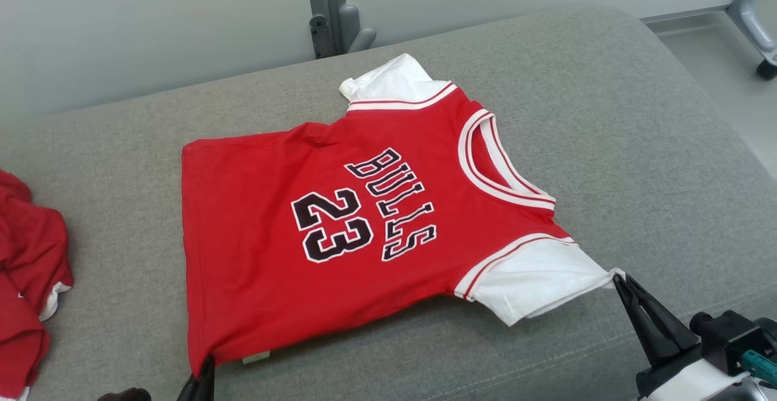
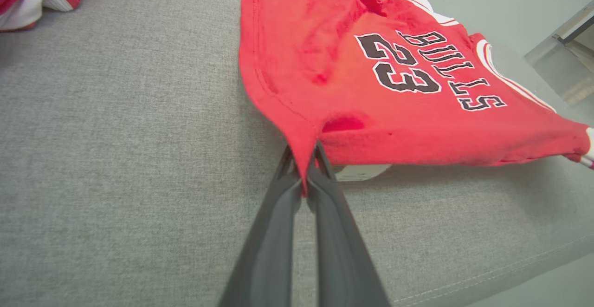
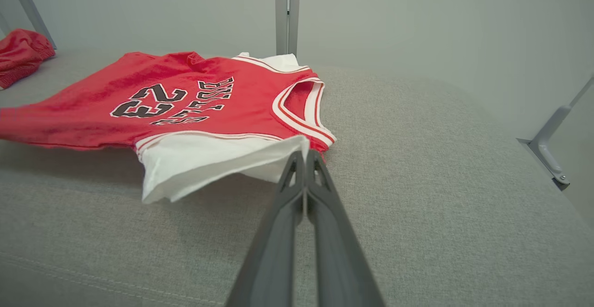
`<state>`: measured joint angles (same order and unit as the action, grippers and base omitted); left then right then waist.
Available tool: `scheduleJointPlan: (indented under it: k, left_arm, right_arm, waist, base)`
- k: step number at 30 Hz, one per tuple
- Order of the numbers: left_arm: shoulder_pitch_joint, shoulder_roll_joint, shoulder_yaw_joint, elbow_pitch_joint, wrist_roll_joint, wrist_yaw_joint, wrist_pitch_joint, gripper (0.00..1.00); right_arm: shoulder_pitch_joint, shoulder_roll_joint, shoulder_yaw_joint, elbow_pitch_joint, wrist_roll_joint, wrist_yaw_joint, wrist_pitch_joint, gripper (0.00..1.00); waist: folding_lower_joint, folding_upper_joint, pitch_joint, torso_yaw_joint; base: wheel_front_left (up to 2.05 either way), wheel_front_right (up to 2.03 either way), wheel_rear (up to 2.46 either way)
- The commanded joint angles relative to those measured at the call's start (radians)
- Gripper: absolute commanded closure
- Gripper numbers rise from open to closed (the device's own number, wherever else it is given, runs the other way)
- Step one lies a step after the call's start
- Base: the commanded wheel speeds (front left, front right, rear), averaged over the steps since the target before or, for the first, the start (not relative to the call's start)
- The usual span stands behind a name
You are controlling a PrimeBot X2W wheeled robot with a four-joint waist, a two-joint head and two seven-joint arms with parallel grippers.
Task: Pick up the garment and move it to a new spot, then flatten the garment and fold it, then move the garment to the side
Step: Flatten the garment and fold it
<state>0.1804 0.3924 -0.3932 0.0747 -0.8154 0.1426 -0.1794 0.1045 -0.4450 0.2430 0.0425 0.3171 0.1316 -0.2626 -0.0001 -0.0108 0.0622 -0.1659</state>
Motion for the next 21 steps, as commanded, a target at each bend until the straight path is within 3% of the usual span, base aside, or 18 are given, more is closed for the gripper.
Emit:
scheduleJointPlan:
  k: [1,7,13,21]
  left_arm:
    - [0.002,0.012,0.008,-0.012,-0.003,0.009,0.007,1.0]
    - [-0.095,0.045,0.014,-0.062,0.012,0.053,0.094,1.0]
    - [-0.267,0.086,0.005,-0.07,0.037,0.069,0.218,1.0]
    - [-0.482,0.087,-0.02,0.04,0.046,0.073,0.357,1.0]
  right_arm:
    - [-0.013,0.002,0.002,0.002,0.009,-0.002,-0.003,1.0]
    - [-0.178,0.018,0.047,0.068,0.028,-0.002,0.006,1.0]
    - [-0.415,0.036,0.115,0.207,0.055,-0.002,0.014,1.0]
    - [-0.686,0.068,0.202,0.457,0.075,-0.002,0.003,1.0]
  waist:
    - [0.0001,0.0108,0.006,-0.013]
    - [0.0001,0.0108,0.097,-0.031]
    - [0.0001,0.0108,0.197,-0.017]
    - [0.0001,0.0108,0.279,0.019]
  base:
    - [0.0,0.0,0.0]
    - [0.0,0.0,0.0]
    - [0.0,0.0,0.0]
    - [0.0,0.0,0.0]
